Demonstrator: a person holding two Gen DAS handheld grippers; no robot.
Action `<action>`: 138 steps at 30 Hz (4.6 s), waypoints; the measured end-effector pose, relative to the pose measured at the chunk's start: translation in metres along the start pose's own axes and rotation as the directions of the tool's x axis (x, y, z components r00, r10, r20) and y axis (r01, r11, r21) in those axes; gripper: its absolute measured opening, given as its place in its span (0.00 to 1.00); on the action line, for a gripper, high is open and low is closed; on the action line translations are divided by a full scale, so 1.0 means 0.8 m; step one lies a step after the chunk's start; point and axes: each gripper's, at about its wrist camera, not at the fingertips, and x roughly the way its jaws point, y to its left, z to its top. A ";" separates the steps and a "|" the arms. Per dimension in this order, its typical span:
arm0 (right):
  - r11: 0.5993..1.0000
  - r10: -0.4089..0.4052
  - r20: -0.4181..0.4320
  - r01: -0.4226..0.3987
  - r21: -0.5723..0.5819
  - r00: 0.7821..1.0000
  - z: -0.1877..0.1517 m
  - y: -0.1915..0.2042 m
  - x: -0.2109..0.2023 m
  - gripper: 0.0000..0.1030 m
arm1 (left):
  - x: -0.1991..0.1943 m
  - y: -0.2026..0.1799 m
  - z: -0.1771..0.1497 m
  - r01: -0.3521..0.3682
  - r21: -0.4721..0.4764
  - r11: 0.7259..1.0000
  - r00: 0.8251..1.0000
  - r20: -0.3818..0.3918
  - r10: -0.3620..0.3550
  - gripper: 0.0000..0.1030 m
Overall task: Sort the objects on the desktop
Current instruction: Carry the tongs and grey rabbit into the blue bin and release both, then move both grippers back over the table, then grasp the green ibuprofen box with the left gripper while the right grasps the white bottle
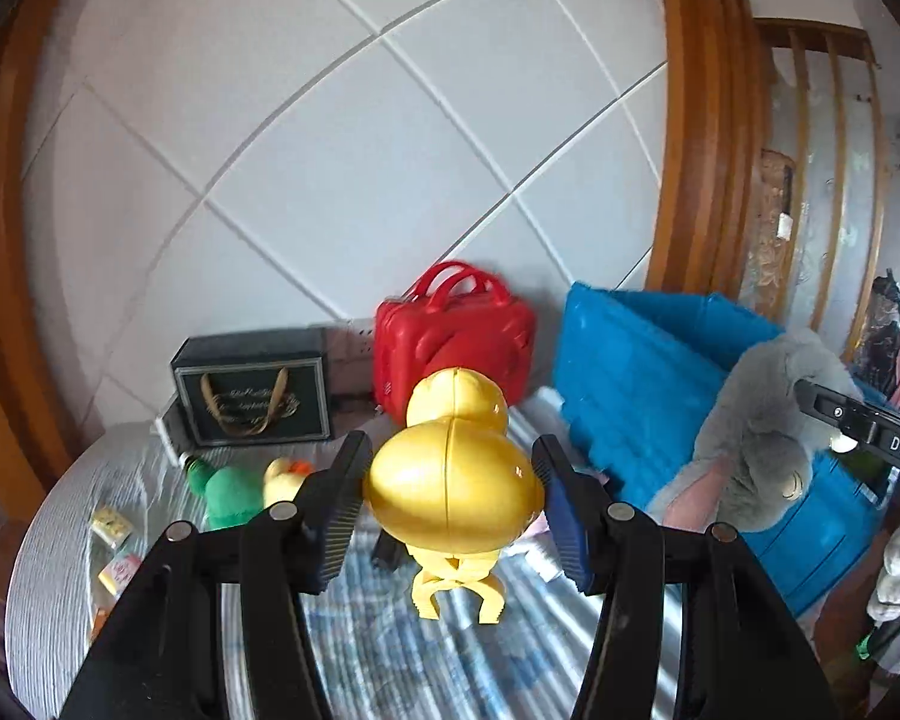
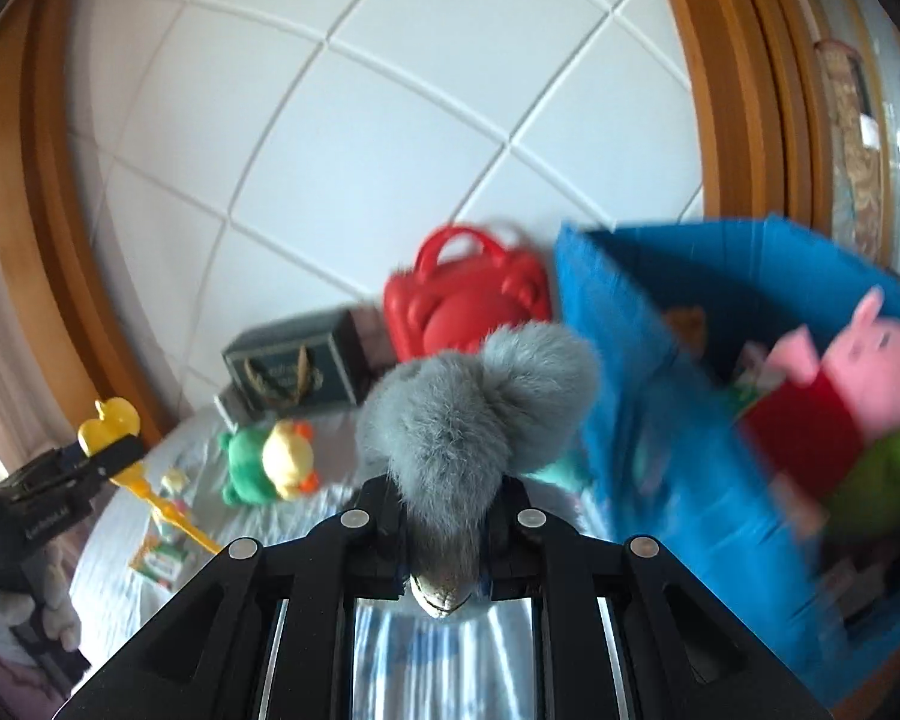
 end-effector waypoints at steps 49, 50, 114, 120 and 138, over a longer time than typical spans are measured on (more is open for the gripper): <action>0.960 -0.279 -0.181 0.273 -0.055 0.943 0.107 -0.338 -0.010 1.00 | 0.202 -0.405 0.097 0.164 0.187 0.969 0.946 -0.307 -0.101 0.72; 0.961 -0.277 -0.179 0.271 -0.058 0.944 0.106 -0.333 -0.012 1.00 | 0.197 -0.401 0.096 0.160 0.182 0.970 0.948 -0.302 -0.099 0.72; 1.000 -0.020 -0.624 0.015 -0.014 0.781 -0.187 -0.019 0.412 1.00 | 0.138 0.500 -0.320 -0.858 -0.441 0.264 0.508 -0.807 0.301 0.85; 0.999 -0.033 -0.642 0.029 -0.017 0.766 -0.201 -0.029 0.428 1.00 | 0.145 0.477 -0.331 -0.913 -0.321 0.251 0.391 -0.862 0.323 0.95; 0.998 -0.039 -0.606 0.058 0.013 0.794 -0.202 -0.050 0.416 0.71 | 0.111 0.448 -0.376 -0.820 -0.334 0.465 0.508 -0.798 0.323 0.92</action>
